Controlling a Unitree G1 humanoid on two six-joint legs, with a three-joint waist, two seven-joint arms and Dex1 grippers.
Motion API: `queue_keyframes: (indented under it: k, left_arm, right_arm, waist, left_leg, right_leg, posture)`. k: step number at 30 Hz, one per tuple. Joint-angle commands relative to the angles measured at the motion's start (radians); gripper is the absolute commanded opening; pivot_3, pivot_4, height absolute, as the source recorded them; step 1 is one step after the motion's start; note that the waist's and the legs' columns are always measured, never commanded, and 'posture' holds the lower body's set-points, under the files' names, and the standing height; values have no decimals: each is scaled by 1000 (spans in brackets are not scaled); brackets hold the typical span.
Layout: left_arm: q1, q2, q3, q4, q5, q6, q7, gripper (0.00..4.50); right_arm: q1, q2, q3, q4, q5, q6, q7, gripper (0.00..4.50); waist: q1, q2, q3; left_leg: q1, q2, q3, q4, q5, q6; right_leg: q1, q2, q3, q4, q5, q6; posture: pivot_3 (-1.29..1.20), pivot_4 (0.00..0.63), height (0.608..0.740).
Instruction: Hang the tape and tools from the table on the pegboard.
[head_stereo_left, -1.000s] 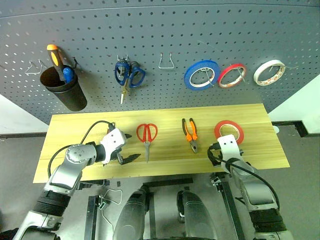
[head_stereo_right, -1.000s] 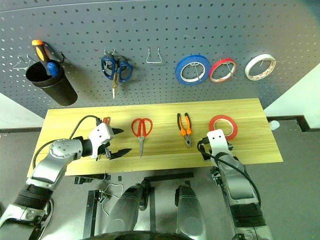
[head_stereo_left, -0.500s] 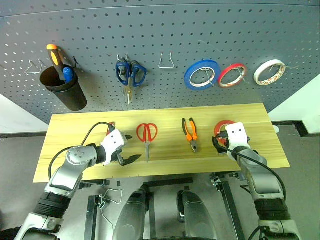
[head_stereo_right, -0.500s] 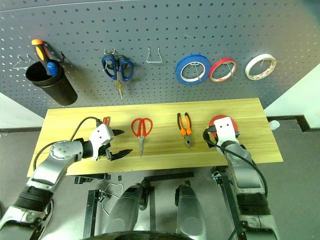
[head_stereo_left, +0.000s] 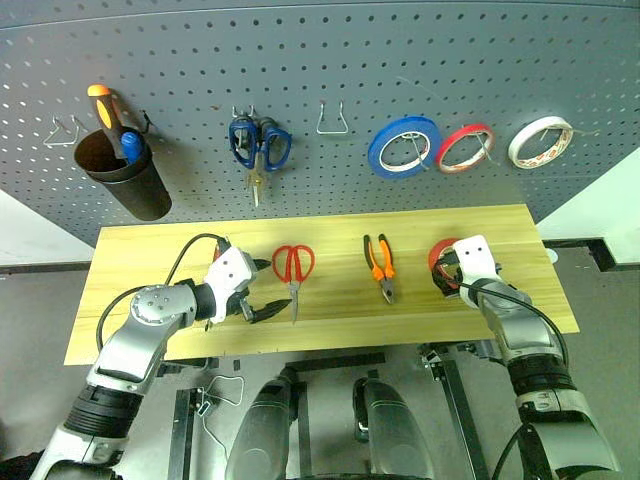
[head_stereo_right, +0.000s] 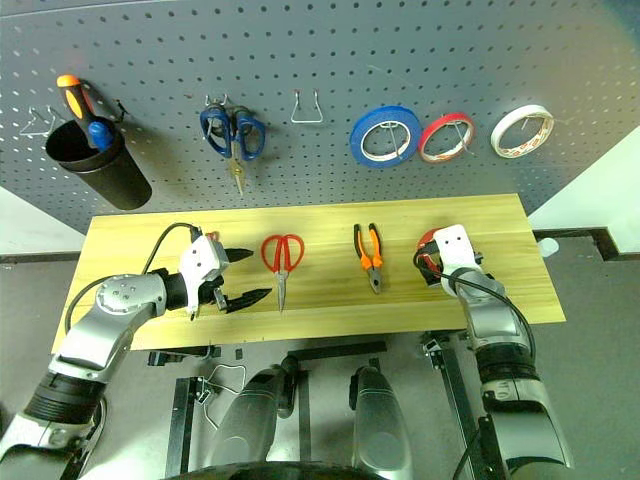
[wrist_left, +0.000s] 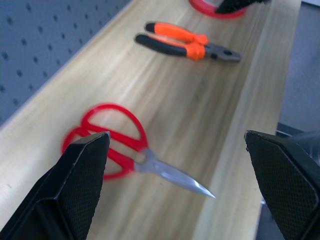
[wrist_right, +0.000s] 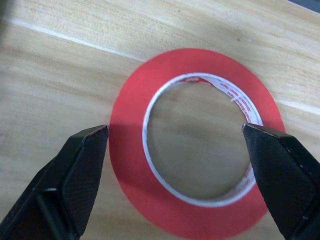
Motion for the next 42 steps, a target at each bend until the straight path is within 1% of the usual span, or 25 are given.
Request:
queue_keyframes:
  k: [1, 9, 14, 16, 22, 27, 30, 36, 39, 40, 42]
  left_arm:
    - [20, 3, 13, -60, -20, 14, 6, 4489]
    - [52, 5, 11, -97, -26, 32, 17, 4489]
    - [54, 11, 14, -107, -30, 39, 17, 4489]
    - [51, 13, 16, -111, -32, 45, 18, 4489]
    - [64, 20, 26, -134, -38, 55, 22, 4489]
    - [64, 22, 32, -149, -40, 65, 30, 4489]
    - [58, 22, 34, -152, -39, 64, 33, 4500]
    - [40, 25, 36, -155, -44, 70, 34, 4500]
    - [29, 27, 35, -148, -44, 68, 31, 4500]
    - [23, 28, 34, -145, -45, 66, 28, 4500]
    - [10, 27, 33, -138, -46, 67, 26, 4500]
  right_arm:
    - [-12, -17, 6, 36, -6, -19, 23, 4500]
    - [-15, -25, 28, 55, -4, 6, 106, 4500]
    - [-16, -28, 65, 77, 14, 135, 221, 4500]
    - [-28, -24, 59, 111, 30, 165, 254, 4500]
    - [-73, -29, 38, 197, 36, 144, 265, 4500]
    - [-114, -43, 24, 281, 29, 90, 255, 4500]
    - [-120, -45, 10, 306, 34, 74, 241, 3874]
    - [-115, -50, 19, 323, 20, 45, 224, 1917]
    - [-116, -49, 19, 321, 21, 37, 214, 858]
    - [-115, -48, 17, 316, 23, 37, 213, 690]
    - [-105, -47, 13, 297, 25, 31, 203, 689]
  waist:
    - [3, 0, 2]
    - [2, -2, 5]
    - [2, -3, 6]
    - [2, -4, 6]
    - [1, -6, 6]
    - [4, -9, 7]
    - [5, -9, 8]
    - [17, -10, 8]
    - [25, -11, 9]
    - [26, -11, 9]
    - [26, -12, 9]
  left_leg:
    - [0, 0, 0, 0, 0, 0]
    - [0, 0, 0, 0, 0, 0]
    - [0, 0, 0, 0, 0, 0]
    - [0, 0, 0, 0, 0, 0]
    - [0, 0, -1, 0, 0, 0]
    - [1, 1, -1, 1, 0, 0]
    - [0, 0, -1, 2, 0, 0]
    - [0, 0, -1, 2, 0, 0]
    - [0, 0, -1, 2, 0, 0]
    - [0, 0, -1, 2, 0, 0]
    - [0, 0, -1, 2, 0, 0]
  right_leg:
    - [0, 0, 0, 0, 0, 0]
    - [0, 0, 0, 0, 0, 0]
    - [0, -1, 0, 0, 0, 0]
    - [1, -1, 0, -1, 0, 0]
    - [1, -1, 0, -2, 0, -1]
    - [2, -1, 0, -3, 0, -2]
    - [3, -2, 1, -4, -2, -4]
    - [3, -2, 1, -4, -2, -5]
    - [3, -2, 1, -5, -2, -5]
    - [3, -2, 1, -5, -2, -5]
    - [3, -2, 1, -5, -2, -5]
  posture:
    - [80, 357, 703]
    - [81, 361, 703]
    - [86, 369, 703]
    - [87, 368, 703]
    - [97, 367, 703]
    - [99, 370, 703]
    - [100, 373, 703]
    - [106, 373, 703]
    - [107, 371, 703]
    - [106, 370, 703]
    - [105, 369, 703]
